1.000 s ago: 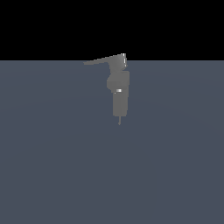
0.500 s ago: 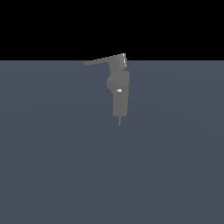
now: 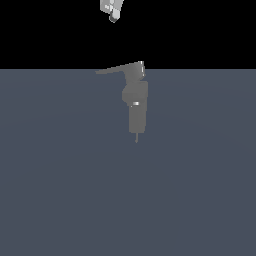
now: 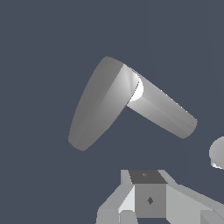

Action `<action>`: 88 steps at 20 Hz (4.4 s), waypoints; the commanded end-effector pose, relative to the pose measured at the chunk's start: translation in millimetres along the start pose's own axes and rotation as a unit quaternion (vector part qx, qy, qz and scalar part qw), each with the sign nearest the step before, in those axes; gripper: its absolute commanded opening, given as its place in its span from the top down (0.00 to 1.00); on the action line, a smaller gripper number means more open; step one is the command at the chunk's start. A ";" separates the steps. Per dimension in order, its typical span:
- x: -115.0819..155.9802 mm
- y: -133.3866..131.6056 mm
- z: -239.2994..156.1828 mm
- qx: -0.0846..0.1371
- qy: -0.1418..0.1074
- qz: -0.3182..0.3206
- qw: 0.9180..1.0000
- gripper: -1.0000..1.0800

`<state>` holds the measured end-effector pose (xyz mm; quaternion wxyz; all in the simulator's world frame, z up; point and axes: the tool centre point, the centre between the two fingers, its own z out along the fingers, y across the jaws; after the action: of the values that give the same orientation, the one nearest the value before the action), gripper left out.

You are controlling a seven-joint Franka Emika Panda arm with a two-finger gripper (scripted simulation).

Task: Turn on the faucet by rotating a designated handle.

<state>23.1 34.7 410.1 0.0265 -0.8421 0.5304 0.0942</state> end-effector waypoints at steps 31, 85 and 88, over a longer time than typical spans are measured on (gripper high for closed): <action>35.1 -124.6 136.8 -0.040 0.054 0.297 0.952 1.00; -20.0 -38.4 136.1 -0.042 0.056 0.301 0.951 1.00; -19.4 -29.7 134.8 -0.042 0.056 0.300 0.951 1.00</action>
<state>28.7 89.5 278.7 -0.0667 -0.6497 0.7537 0.0726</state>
